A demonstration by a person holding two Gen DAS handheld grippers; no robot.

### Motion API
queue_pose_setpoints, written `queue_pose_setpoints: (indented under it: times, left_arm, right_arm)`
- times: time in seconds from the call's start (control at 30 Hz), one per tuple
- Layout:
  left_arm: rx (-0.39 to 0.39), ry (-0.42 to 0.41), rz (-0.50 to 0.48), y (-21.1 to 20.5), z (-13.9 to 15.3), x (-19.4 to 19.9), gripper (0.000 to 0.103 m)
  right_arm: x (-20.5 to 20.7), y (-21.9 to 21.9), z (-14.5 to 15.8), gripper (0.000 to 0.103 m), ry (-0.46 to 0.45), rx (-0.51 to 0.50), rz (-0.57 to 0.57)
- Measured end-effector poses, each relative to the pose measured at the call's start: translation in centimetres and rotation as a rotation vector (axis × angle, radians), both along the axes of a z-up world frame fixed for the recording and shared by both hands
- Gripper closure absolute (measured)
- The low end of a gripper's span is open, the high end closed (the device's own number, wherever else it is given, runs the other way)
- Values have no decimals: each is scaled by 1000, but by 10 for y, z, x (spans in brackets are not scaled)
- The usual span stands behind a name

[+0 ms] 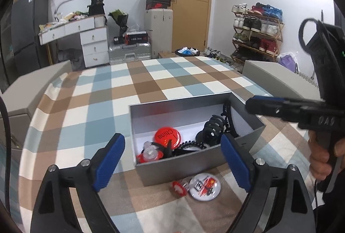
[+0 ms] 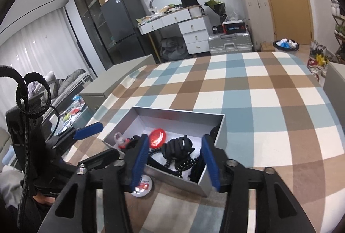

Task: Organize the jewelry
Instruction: 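Withdraw both grippers from the box toward the white pin badge and red hair tie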

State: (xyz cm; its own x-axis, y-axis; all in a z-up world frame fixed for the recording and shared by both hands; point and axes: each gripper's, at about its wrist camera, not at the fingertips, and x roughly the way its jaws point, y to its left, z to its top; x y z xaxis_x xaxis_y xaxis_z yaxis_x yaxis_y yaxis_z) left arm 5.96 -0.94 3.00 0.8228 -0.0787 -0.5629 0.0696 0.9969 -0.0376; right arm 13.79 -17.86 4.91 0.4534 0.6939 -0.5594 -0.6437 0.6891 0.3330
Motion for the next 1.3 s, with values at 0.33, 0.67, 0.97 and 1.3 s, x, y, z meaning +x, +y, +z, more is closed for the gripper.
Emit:
queue_pose_setpoints:
  times: [0.33,0.67,0.97,1.3]
  left_arm:
    - [-46,-14,59,16,-2,-21,1]
    - [11,-6,68,15,-9,-39,1]
    - [5,37,88,21,-22,-44,1]
    - [20,38,96,23,-22,-51,1]
  right_arm:
    - [-26,-12,-4,2,-21,-26,5]
    - [-39,-4,-11,0,-8,-70,33]
    - [-46,13,-27,0,6,-155,74]
    - [-52,28,-34,5,53,-170,163]
